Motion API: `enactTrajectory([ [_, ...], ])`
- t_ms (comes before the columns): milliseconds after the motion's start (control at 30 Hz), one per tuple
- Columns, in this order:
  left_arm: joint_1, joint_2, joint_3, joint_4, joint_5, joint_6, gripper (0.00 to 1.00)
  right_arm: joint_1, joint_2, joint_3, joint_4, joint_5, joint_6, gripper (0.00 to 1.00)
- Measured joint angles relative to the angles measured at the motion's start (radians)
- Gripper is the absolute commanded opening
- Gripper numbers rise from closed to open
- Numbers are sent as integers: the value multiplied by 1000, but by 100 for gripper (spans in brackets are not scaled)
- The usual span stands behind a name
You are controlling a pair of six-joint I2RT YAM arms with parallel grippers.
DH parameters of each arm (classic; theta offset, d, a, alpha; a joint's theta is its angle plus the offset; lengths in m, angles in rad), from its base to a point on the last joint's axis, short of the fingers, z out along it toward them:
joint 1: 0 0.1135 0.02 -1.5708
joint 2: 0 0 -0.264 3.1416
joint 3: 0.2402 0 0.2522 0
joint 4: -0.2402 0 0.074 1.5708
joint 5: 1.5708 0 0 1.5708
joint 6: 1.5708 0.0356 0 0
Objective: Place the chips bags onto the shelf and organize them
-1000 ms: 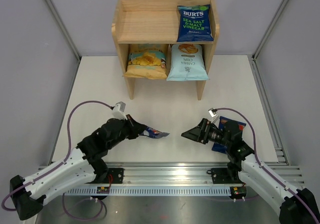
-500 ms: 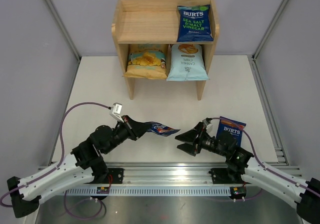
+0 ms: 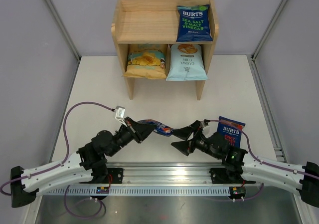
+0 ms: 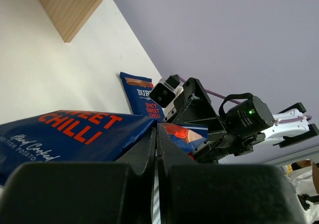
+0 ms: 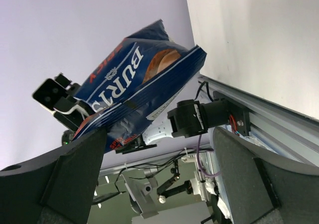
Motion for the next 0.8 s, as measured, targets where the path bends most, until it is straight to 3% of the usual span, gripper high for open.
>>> enactTrajectory([
  [300, -57, -2, -114, 128, -71, 70, 0, 18, -49, 35, -12, 120, 29, 95],
  [567, -74, 0, -174, 251, -72, 125, 0, 29, 39, 59, 0, 129, 48, 93],
  [733, -100, 0, -174, 310, -58, 159, 0, 43, 90, 63, 14, 149, 62, 82],
  [800, -111, 0, -175, 329, -50, 173, 0, 44, 108, 63, 24, 156, 66, 69],
])
